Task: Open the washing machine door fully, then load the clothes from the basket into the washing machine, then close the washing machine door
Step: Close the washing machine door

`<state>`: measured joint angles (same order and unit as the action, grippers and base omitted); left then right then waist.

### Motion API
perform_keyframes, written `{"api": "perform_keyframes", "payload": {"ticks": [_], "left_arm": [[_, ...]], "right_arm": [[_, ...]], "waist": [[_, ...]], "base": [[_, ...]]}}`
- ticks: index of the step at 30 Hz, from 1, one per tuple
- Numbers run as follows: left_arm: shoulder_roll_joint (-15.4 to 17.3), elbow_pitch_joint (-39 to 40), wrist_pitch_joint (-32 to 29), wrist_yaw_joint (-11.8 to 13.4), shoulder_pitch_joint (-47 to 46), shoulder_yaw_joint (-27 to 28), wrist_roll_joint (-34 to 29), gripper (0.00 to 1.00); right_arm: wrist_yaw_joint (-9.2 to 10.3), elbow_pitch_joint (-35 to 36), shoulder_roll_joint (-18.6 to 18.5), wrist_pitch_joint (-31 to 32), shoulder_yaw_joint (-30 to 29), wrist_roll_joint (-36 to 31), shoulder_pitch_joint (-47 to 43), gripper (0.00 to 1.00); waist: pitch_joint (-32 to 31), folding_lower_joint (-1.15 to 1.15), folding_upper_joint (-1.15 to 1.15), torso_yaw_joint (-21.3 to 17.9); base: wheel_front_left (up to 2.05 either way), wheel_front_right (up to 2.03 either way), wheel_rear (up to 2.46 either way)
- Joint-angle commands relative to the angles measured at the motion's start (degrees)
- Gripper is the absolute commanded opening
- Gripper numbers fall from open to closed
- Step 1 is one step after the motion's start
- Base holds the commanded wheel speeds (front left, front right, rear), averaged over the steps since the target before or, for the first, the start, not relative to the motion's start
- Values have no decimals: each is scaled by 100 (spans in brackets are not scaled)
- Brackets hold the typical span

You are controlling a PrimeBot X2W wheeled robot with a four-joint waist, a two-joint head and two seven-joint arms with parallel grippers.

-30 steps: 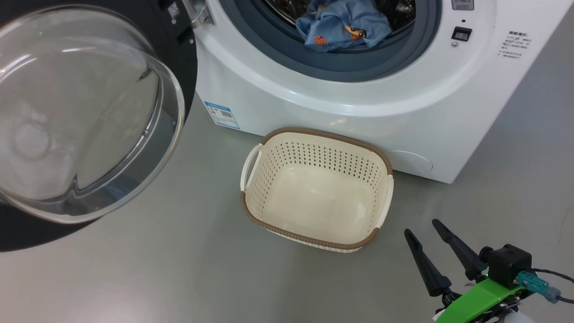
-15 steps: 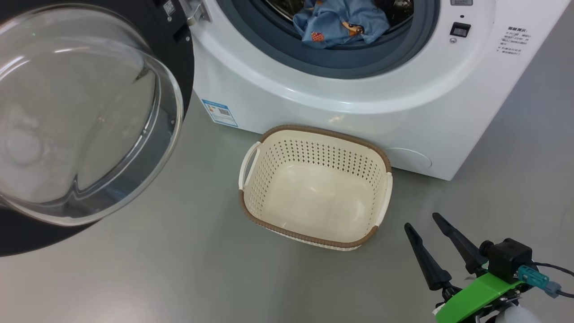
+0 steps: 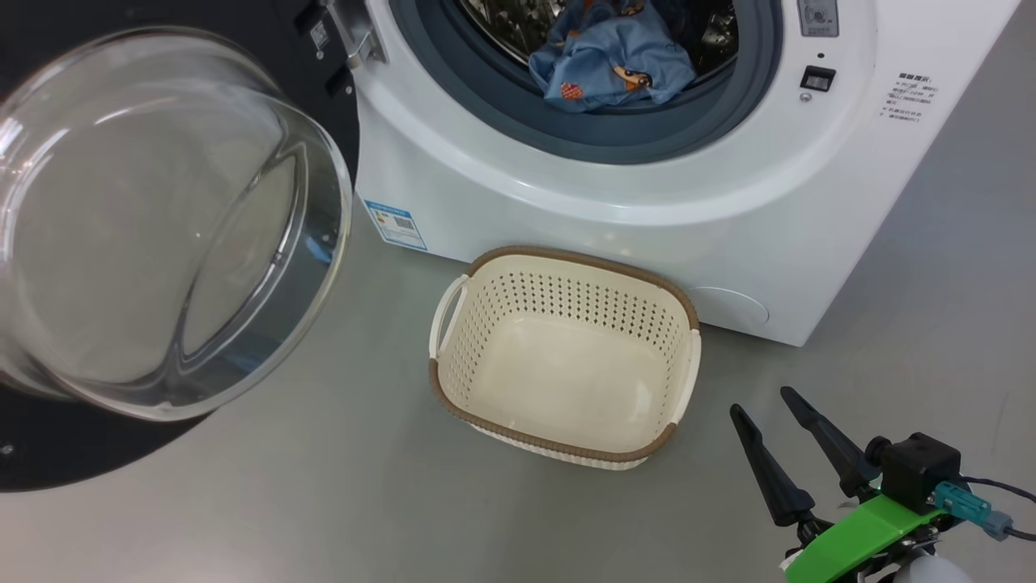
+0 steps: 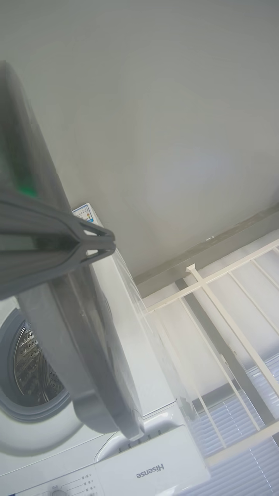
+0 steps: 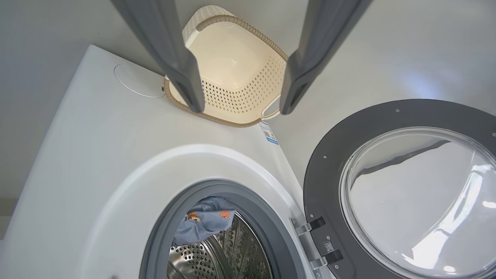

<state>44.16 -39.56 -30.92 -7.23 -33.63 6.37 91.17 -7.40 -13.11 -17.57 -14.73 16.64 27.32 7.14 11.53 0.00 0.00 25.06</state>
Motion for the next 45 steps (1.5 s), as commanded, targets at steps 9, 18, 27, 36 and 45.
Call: {"api": "perform_keyframes", "payload": {"ticks": [9,18,27,36,45], "left_arm": [[234,864,-861,-25,240,-63,166,0],[165,1685,-1591,-25,525,-25,414,0],[-21,2589,-2262,-25,813,73,542,0],[-384,3450,-2923,-25,872,77,690,0],[-977,4160,-3355,-25,635,-153,532,0]], "right_arm": [[-9,128,96,-27,12,22,-212,100],[-9,179,148,-27,-108,36,-362,100],[-9,206,192,-27,-227,15,-461,100],[-9,235,258,-27,-284,-6,-440,100],[-9,281,375,-27,-387,-51,-373,100]], "waist": [[-252,0,0,36],[-372,0,0,13],[-407,0,0,-66],[-401,0,0,-251],[-337,0,0,-650]], "base": [[0,0,0],[0,0,0],[0,0,0],[0,0,0],[0,0,0]]}}
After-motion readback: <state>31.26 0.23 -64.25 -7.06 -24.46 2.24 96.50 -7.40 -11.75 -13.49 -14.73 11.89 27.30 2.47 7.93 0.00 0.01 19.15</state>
